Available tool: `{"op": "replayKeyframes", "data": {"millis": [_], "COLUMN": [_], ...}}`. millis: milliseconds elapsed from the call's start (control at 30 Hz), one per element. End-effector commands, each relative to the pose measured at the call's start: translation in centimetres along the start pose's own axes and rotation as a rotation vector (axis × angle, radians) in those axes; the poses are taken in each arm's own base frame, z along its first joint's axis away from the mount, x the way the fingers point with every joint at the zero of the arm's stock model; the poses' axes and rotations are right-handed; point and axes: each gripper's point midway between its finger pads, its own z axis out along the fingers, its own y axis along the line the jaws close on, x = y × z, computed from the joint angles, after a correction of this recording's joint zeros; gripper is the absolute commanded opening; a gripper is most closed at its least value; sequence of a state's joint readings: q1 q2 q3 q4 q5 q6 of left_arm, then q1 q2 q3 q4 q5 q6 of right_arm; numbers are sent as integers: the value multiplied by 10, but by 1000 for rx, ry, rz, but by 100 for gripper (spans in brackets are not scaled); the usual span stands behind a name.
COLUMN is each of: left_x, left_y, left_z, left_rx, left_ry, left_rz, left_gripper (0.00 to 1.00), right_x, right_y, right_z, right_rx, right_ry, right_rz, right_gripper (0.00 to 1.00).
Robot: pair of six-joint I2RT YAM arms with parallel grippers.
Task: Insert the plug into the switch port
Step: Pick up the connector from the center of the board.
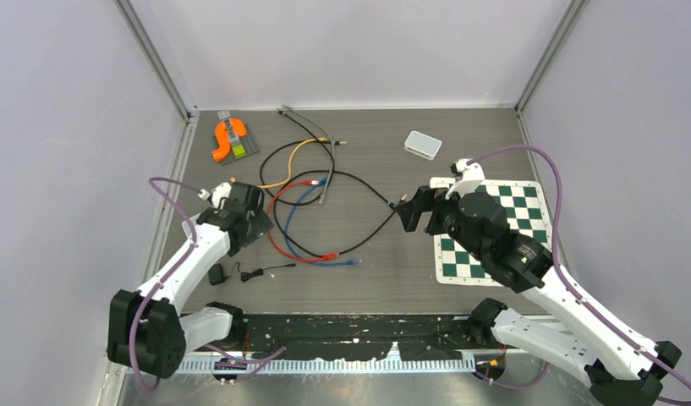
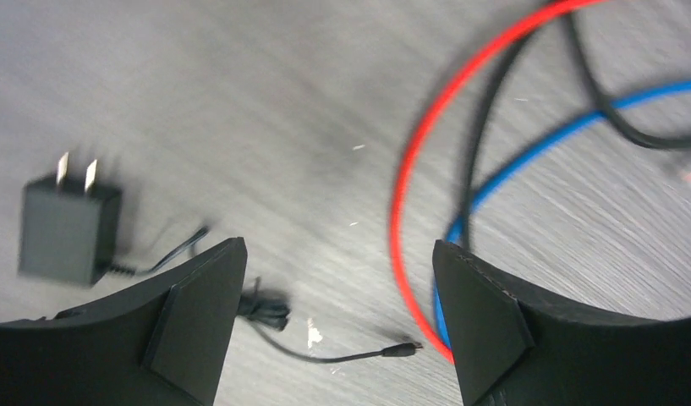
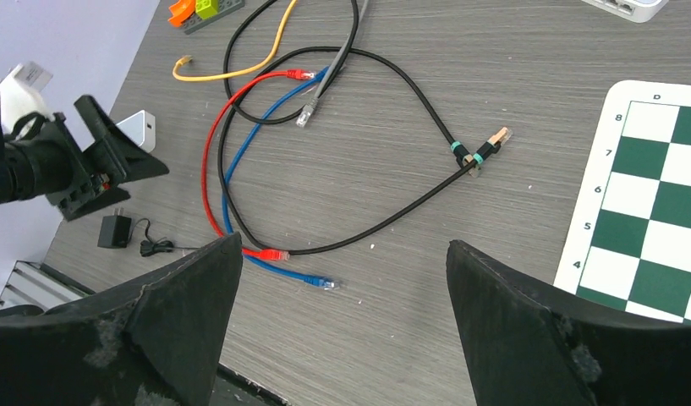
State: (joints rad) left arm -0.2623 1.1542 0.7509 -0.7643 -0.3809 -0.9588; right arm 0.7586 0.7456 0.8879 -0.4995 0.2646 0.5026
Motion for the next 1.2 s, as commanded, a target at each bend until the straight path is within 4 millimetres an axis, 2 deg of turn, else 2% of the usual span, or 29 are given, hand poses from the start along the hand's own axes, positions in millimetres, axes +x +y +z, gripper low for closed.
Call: {"op": "replayKeyframes", "data": {"millis": [0,167,300,500,600,733,933,1167], "left_x": [-40,-54,-56,-57,-61,-53,-54,-59], "left_y": [-68,-89,-104,-141,-147,-150,-152,-143], "left_z": [-12,3,26,42,51,69,74,77], "left_rx": [289,262,249,315,300,296,274,259], "left_ry": [-134,-129,-64,12,16,93,134,179], "left_rz": [196,339,441,562,602,660,681,637], "left_gripper": [84,83,82,74,72,67,56,55], "right_x": [-9,-11,-21,-24,-26,-28,-30,-35], "right_y": [10,18,19,14,14,15,12,13], "right_z": [-2,-10,-20,-30,-35,-40,-42,-44], "right_rx": [-53,-124,-136,-135,-142,-160,-152,-156], "right_ry": [-47,-76,-112,-140,-151,-165,-180,-195], "right_rz": [11,6,-1,-8,-5,-16,-23,-30], "right_gripper": [97,95,95,95,95,95,95,94]}}
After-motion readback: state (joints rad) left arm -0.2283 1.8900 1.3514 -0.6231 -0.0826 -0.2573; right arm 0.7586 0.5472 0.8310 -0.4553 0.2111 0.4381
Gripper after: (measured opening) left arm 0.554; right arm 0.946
